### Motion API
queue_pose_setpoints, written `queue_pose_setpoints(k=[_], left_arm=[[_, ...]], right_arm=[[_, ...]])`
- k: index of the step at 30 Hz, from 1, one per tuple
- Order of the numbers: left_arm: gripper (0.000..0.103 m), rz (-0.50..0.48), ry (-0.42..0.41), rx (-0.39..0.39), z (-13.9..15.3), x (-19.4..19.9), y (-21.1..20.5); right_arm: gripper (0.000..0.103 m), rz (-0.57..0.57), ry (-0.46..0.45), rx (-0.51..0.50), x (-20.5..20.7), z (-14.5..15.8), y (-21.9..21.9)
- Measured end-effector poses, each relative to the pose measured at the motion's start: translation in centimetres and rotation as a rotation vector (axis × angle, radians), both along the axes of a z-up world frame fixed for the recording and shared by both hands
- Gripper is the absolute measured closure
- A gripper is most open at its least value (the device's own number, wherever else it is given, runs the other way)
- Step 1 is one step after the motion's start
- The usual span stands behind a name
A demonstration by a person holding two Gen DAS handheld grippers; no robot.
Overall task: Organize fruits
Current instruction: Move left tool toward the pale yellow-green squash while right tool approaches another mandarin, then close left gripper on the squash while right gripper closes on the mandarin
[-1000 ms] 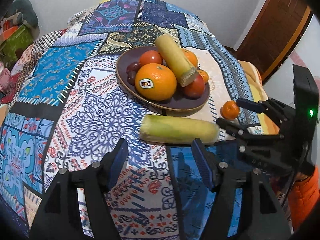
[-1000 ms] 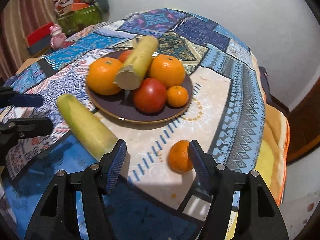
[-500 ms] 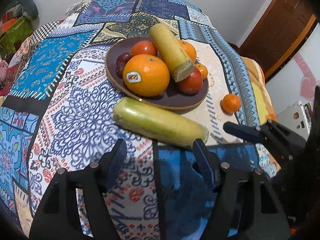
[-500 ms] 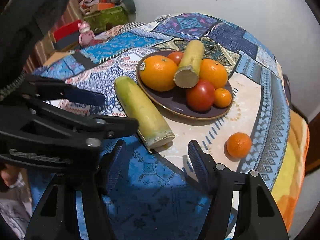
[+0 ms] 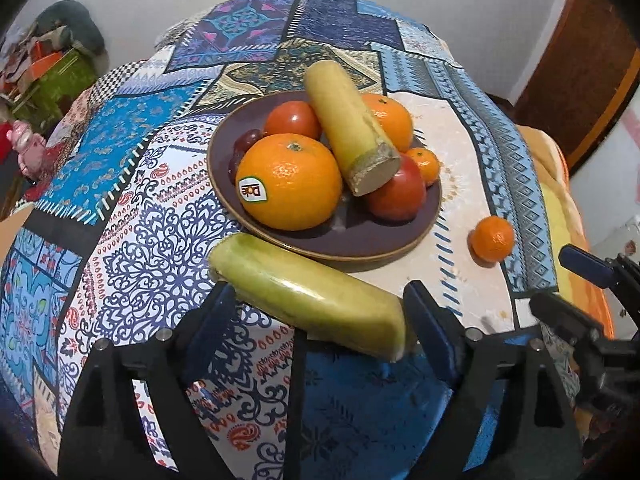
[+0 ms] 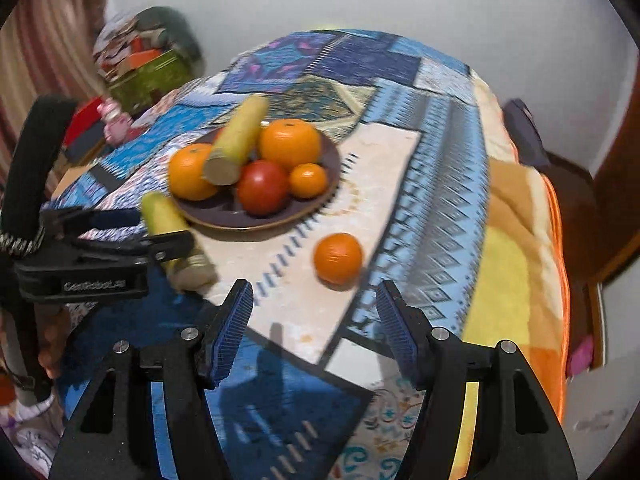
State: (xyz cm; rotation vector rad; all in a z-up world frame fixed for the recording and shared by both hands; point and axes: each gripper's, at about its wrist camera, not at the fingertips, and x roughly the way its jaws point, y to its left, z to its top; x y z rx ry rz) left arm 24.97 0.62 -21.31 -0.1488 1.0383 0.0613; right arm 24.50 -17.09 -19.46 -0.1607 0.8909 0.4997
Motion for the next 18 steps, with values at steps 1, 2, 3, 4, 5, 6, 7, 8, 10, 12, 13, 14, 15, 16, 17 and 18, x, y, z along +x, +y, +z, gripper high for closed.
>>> queue_pose_setpoints(k=[1, 2, 3, 4, 5, 6, 7, 8, 10, 12, 13, 14, 15, 16, 17, 18], left_arm=[[0.015, 0.007, 0.002, -0.009, -0.1, 0.0, 0.2], [0.015, 0.016, 0.01, -0.031, -0.3, 0.0, 0.5], [0.016, 0.019, 0.02, -0.06, -0.5, 0.1, 0.9], [0.018, 0.024, 0.035, -0.114, -0.8, 0.1, 1.5], [0.02, 0.026, 0.043, -0.147, -0.9, 0.0, 2.0], [0.022, 0.028, 0.043, -0.162, -0.8, -0.1, 2.4], [0.026, 0.026, 0.038, -0.159, -0.7, -0.3, 2.4], [0.028, 0.02, 0.027, -0.137, -0.3, -0.5, 2.7], [0.033, 0.0, 0.016, -0.108, 0.2, -0.9, 2.8], [0.036, -0.006, 0.014, -0.076, 0.5, -1.3, 3.1], [0.036, 0.0, 0.013, -0.06, 0.6, -1.3, 3.4], [0.036, 0.006, 0.015, -0.06, 0.7, -1.3, 3.8], [0.036, 0.013, 0.019, -0.069, 0.6, -1.3, 4.1], [0.036, 0.027, 0.03, -0.097, 0.5, -1.0, 4.4], [0.036, 0.04, 0.036, -0.114, 0.4, -0.8, 4.5], [0.036, 0.047, 0.035, -0.116, 0.4, -0.6, 4.4]], right_arm=[[0.042, -0.011, 0.01, 0.006, 0.3, -0.2, -0.2], [0.042, -0.017, 0.016, 0.01, 0.6, -0.4, -0.3], [0.042, -0.023, 0.023, 0.016, 0.8, -0.6, -0.4], [0.042, -0.026, 0.032, 0.019, 1.0, -0.9, -0.3], [0.042, -0.033, 0.042, 0.02, 1.3, -1.2, -0.2], [0.042, -0.038, 0.049, 0.021, 1.6, -1.4, -0.1], [0.042, -0.04, 0.055, 0.022, 1.9, -1.7, 0.1], [0.042, -0.04, 0.06, 0.021, 2.1, -2.0, 0.2], [0.042, -0.049, 0.069, 0.015, 2.7, -2.5, 0.5], [0.042, -0.051, 0.085, 0.02, 3.2, -2.8, 0.7], [0.042, -0.053, 0.091, 0.024, 3.5, -3.0, 0.9], [0.043, -0.054, 0.094, 0.023, 3.7, -3.2, 0.9], [0.046, -0.057, 0.094, 0.023, 3.8, -3.3, 1.0], [0.049, -0.059, 0.099, 0.025, 4.0, -3.4, 1.1], [0.051, -0.058, 0.107, 0.029, 4.1, -3.5, 1.2], [0.055, -0.057, 0.116, 0.033, 4.2, -3.6, 1.2]])
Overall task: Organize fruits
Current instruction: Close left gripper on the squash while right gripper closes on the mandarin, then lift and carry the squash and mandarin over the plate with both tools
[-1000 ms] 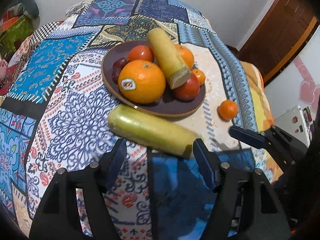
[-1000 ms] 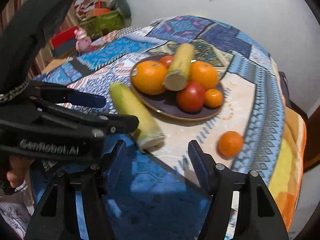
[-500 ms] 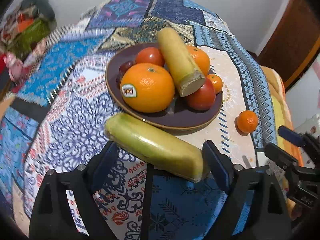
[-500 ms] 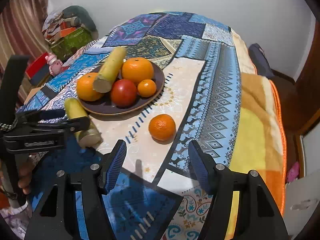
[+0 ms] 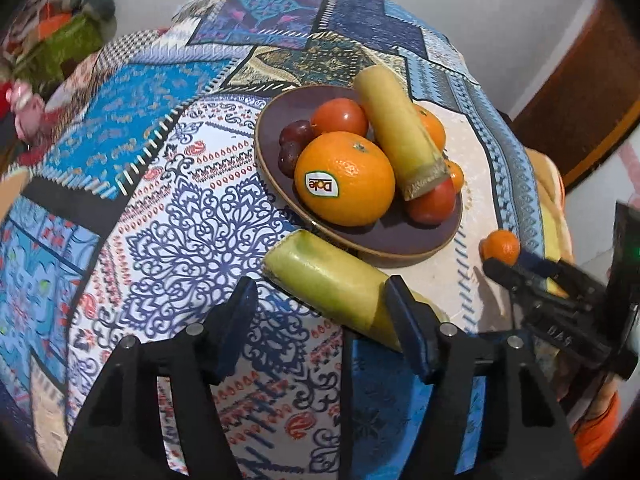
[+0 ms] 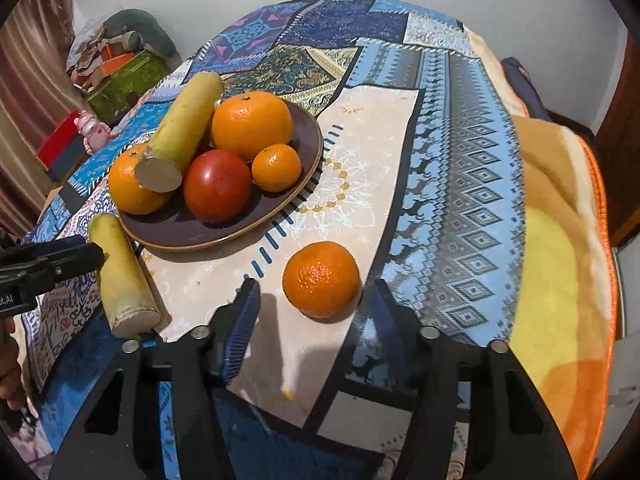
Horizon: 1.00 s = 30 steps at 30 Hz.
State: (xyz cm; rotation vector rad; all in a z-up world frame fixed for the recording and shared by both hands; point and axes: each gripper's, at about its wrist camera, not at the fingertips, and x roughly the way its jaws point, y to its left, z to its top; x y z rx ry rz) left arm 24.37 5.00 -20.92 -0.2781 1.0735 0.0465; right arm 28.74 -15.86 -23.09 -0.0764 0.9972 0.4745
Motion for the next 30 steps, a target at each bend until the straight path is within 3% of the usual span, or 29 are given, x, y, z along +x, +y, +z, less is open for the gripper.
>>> queue_pose_setpoints(k=[4, 7, 12, 20, 26, 30], left_arm=[[0.03, 0.004, -0.006, 0.028, -0.3, 0.8, -1.6], [0.022, 0.032, 0.026, -0.016, -1.3, 1.2, -2.0], [0.02, 0.048, 0.021, 0.021, -1.8, 1.3, -2.8], [0.036, -0.03, 0.004, 0.001, -1.0, -0.4, -2.7], [0.057, -0.121, -0.01, 0.071, 0.9, -1.8, -3.3], [0.053, -0.107, 0.001, 0.073, 1.1, -2.2, -2.7]], right_arm=[[0.059, -0.009, 0.008, 0.007, 0.1, -0.1, 0.0], [0.062, -0.017, 0.005, 0.009, 0.1, -0.1, -0.1], [0.067, -0.03, 0.005, 0.021, 0.4, -0.3, -0.3], [0.068, -0.029, 0.001, 0.045, -0.4, 0.3, -0.9], [0.068, -0.016, -0.033, 0.058, -2.1, 1.8, -1.4], [0.068, -0.011, -0.066, 0.055, -3.1, 2.7, -1.7]])
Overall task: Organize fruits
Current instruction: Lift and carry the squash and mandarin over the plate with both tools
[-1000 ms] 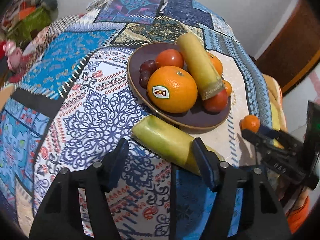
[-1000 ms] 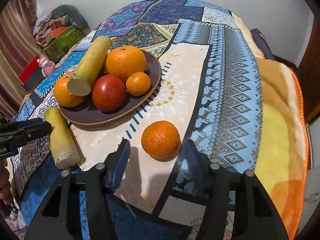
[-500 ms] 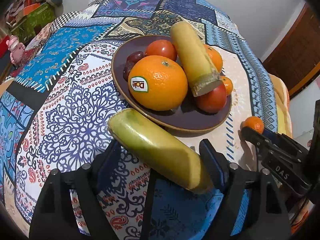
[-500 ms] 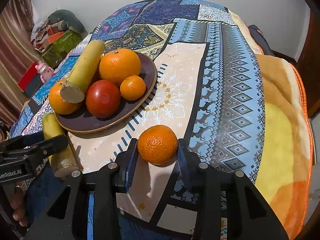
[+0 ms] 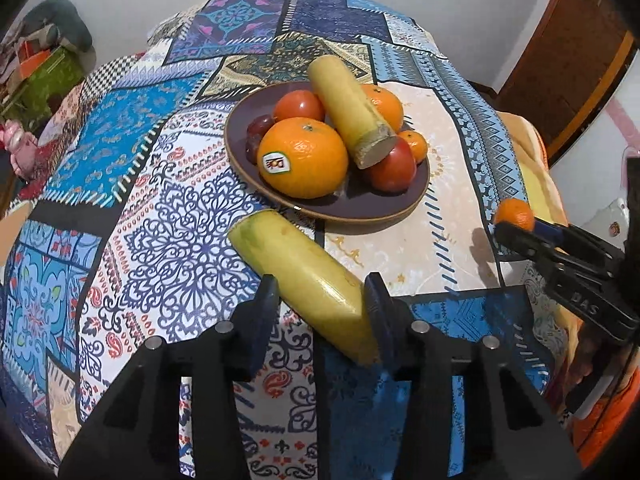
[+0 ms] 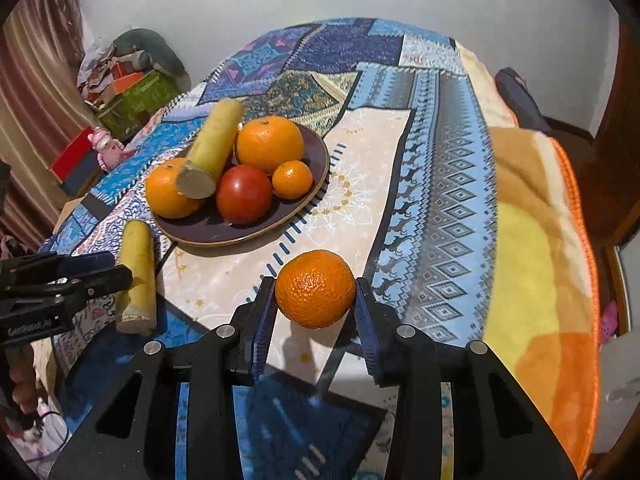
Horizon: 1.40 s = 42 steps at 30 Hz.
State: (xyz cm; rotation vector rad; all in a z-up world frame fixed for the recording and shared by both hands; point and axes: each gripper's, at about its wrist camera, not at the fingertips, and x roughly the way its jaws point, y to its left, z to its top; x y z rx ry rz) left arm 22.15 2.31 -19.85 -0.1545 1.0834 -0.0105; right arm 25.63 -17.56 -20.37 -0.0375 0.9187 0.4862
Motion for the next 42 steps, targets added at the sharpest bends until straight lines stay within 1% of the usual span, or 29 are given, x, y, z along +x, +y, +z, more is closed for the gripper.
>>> queue_pose_setpoints(k=[2, 4, 7, 10, 13, 15, 18, 20, 23, 25, 29, 34, 38, 42], left_arm=[[0.042, 0.03, 0.013, -0.02, -0.3, 0.3, 0.5], [0.039, 0.056, 0.027, -0.049, -0.8, 0.7, 0.7], [0.039, 0.069, 0.039, -0.081, -1.6, 1.5, 0.5], [0.036, 0.08, 0.036, -0.053, -2.3, 2.1, -0.2], [0.035, 0.078, 0.028, -0.041, -2.4, 2.0, -0.4], [0.037, 0.061, 0.028, -0.04, -2.3, 1.8, -0.2], [0.046, 0.028, 0.026, -0.016, -1.8, 1.2, -0.1], [0.053, -0.005, 0.019, 0.023, -1.2, 0.3, 0.1], [0.06, -0.019, 0.026, 0.054, -0.8, -0.6, 1.0], [0.063, -0.007, 0.041, 0.062, -0.9, -0.8, 1.8], [0.063, 0.005, 0.064, 0.075, -1.9, -0.8, 2.8], [0.063, -0.005, 0.056, 0.094, -2.4, 0.3, 2.5], [0.064, 0.004, 0.044, 0.061, -2.7, 1.4, 3.0], [0.065, -0.018, 0.029, 0.051, -2.4, 1.0, 3.5]], right_arm=[[0.068, -0.002, -0.005, 0.007, -0.1, 0.3, -0.2], [0.068, -0.005, -0.008, 0.01, -0.1, 0.5, -0.3], [0.068, -0.008, -0.011, 0.015, -0.5, 0.7, -0.5], [0.068, -0.011, -0.007, 0.021, -0.7, 0.7, -0.6], [0.068, -0.013, 0.001, 0.023, -0.7, 0.4, -0.5], [0.068, -0.013, 0.005, 0.025, -0.7, 0.4, -0.4], [0.068, -0.006, 0.006, 0.026, -0.9, 0.3, -0.1], [0.068, -0.002, 0.007, 0.028, -1.0, 0.3, 0.1], [0.068, 0.005, 0.01, 0.029, -1.1, 0.2, 0.5], [0.068, 0.008, 0.011, 0.031, -1.1, 0.1, 0.8], [0.068, 0.018, 0.014, 0.03, -1.2, 0.0, 1.5], [0.068, 0.022, 0.027, 0.018, -1.1, -0.5, 2.0], [0.068, 0.021, 0.037, 0.008, -1.0, -0.9, 2.3], [0.068, 0.017, 0.04, 0.003, -0.8, -0.9, 2.5]])
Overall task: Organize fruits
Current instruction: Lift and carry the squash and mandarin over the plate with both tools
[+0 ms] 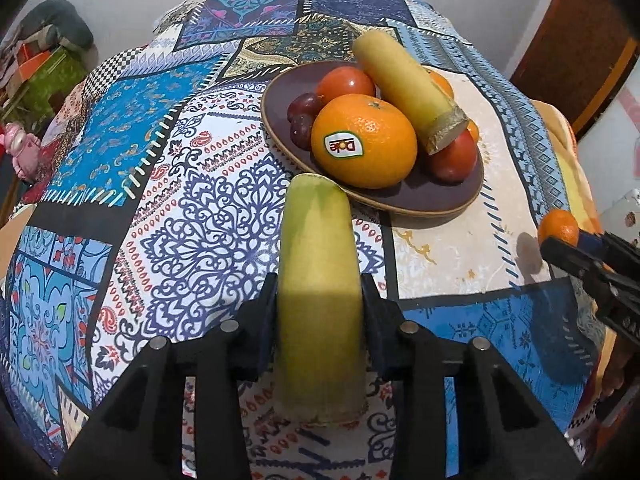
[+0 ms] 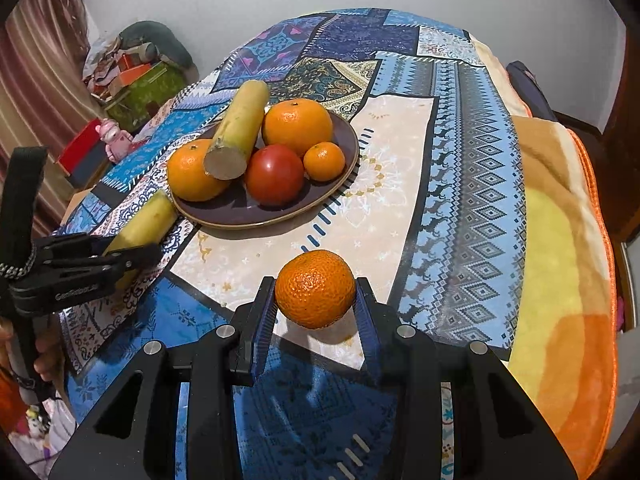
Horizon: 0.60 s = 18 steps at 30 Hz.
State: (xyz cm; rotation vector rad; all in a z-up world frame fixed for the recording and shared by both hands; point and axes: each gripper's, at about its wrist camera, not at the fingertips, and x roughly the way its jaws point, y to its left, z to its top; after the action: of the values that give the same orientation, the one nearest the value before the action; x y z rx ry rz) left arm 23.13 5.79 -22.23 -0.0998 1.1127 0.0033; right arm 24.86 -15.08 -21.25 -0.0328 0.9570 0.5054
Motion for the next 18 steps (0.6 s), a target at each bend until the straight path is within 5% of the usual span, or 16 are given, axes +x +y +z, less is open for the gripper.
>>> queue_pose_setpoints(k=[18], left_arm=[[0.065, 0.034, -0.094, -0.019, 4.5, -0.3, 3.1]], right_arm=[[0.068, 0.015, -0.061, 0.0, 1.6, 2.2, 2.3]])
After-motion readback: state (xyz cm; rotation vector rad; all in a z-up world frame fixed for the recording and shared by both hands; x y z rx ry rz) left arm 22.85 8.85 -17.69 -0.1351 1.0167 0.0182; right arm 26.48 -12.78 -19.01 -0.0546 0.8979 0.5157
